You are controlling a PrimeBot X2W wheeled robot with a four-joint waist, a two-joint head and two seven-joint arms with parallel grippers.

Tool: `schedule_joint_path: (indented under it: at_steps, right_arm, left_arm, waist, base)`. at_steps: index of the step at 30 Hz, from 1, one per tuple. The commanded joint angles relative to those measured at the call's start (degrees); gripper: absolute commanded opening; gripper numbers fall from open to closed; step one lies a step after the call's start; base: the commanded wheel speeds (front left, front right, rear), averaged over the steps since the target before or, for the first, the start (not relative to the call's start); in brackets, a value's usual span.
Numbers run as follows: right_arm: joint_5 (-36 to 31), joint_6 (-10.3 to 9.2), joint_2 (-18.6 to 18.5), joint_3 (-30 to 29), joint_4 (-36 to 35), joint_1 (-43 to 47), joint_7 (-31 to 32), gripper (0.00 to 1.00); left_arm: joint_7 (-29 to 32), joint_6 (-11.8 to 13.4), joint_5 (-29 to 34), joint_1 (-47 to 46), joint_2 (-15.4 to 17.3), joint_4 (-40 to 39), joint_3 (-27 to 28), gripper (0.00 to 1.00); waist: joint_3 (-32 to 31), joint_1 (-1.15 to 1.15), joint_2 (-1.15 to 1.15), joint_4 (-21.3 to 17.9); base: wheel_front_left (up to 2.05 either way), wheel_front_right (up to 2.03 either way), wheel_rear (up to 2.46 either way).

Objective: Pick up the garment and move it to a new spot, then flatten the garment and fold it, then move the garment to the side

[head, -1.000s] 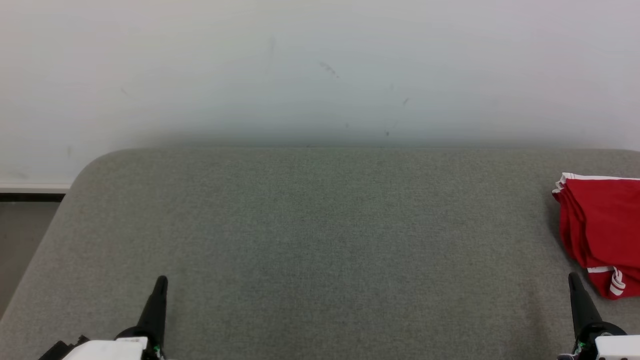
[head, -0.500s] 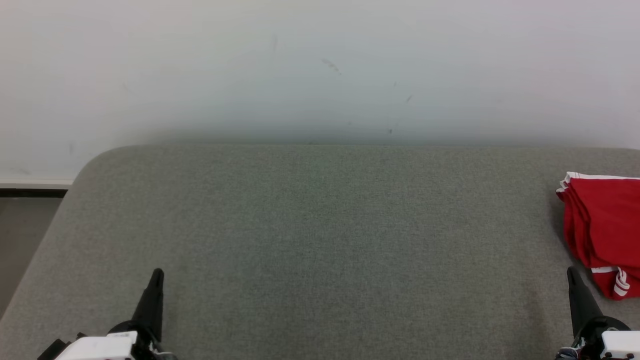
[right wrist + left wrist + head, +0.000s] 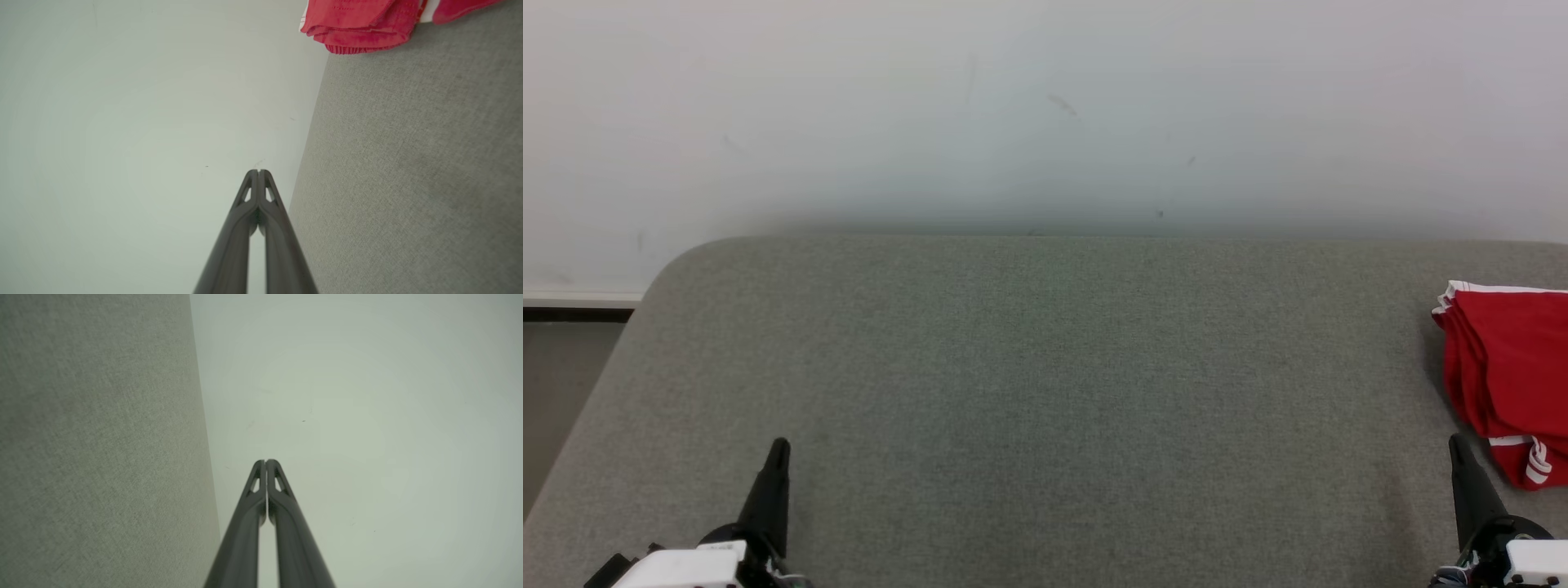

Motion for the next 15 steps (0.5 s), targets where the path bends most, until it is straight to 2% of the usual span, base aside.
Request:
schedule_joint_path:
  at_steps: [1,15]
  right_arm:
    - [0.1,-0.12,-0.5,-0.1,-0.2,-0.7,0.2,0.00]
    - [0.1,-0.12,-0.5,-0.1,-0.2,-0.7,0.2,0.00]
  left_arm:
    - [0.2,-0.4,-0.8,-0.6,0.3,0.0,0.2,0.00]
    - [0.2,-0.4,-0.8,-0.6,0.3,0.0,0.2,0.00]
  waist:
    - [0.0,0.00,0.00,0.0]
    - [0.0,0.00,0.00,0.0]
  base:
    - [0.00,0.00,0.00]
    - [0.00,0.00,0.00]
